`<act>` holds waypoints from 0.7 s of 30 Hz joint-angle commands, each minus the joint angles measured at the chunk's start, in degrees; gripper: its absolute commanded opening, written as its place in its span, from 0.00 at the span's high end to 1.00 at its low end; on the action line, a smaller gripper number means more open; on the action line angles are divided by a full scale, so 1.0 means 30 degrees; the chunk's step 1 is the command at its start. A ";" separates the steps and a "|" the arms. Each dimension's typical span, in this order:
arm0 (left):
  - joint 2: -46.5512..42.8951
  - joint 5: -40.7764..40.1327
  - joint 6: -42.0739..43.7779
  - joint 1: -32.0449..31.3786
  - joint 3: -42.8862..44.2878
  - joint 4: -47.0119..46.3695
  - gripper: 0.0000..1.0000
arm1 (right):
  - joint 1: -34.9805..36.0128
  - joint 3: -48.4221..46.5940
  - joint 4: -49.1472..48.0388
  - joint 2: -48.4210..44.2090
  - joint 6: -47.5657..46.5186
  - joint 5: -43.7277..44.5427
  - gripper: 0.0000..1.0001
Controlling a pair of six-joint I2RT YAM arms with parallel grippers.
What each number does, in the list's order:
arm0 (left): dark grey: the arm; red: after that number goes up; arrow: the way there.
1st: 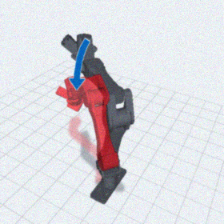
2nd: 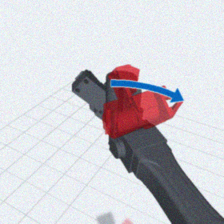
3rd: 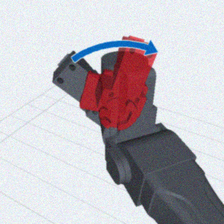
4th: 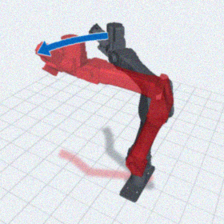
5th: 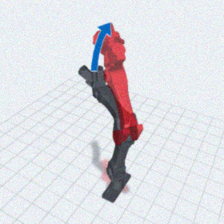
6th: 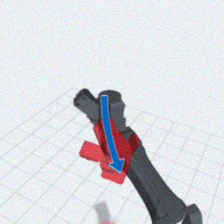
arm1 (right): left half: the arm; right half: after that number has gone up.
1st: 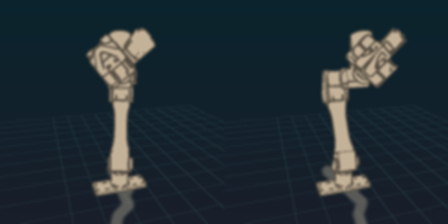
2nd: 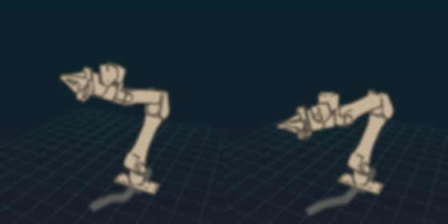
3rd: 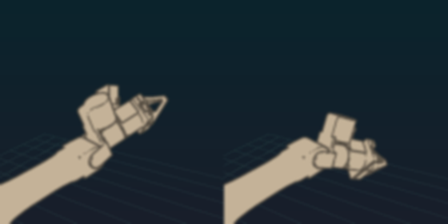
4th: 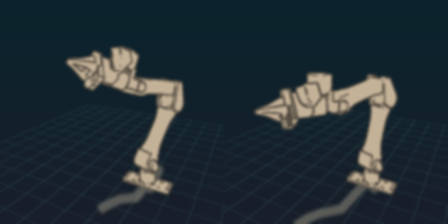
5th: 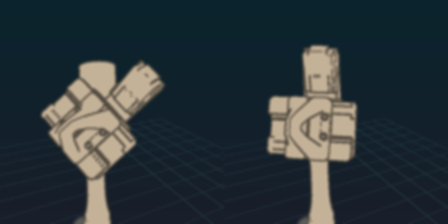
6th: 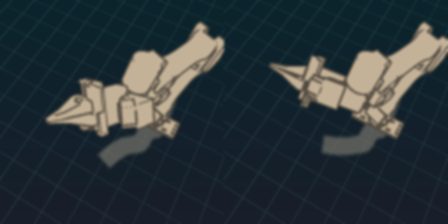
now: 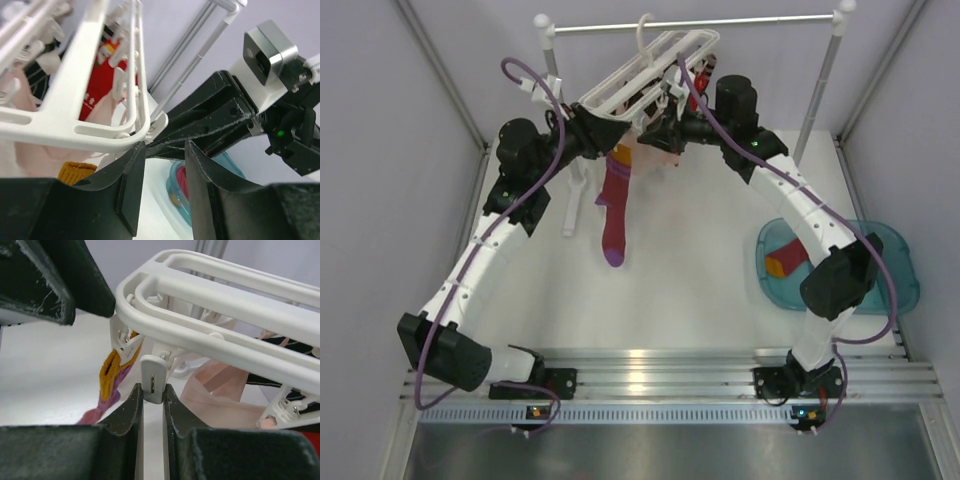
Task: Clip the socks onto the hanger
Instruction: Open the clamp at the hanger.
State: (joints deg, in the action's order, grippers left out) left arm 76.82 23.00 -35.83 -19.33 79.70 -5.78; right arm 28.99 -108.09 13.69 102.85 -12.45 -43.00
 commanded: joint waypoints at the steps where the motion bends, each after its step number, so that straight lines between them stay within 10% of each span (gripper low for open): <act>1: 0.0556 -0.2305 -0.0184 0.1255 0.1527 -0.0566 0.57 | 0.0822 -0.1116 -0.0725 0.0199 0.0457 -0.1251 1.00; 21: -0.1932 0.4720 0.0725 0.2988 -0.1219 -0.2497 0.50 | 0.1381 -0.5219 0.1617 0.3422 0.0780 -0.0081 1.00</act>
State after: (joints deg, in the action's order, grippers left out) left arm 75.13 30.11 -34.59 -10.20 78.35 -9.91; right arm 32.47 -120.68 16.38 112.79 -10.04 -43.31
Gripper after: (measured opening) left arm 0.501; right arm 0.113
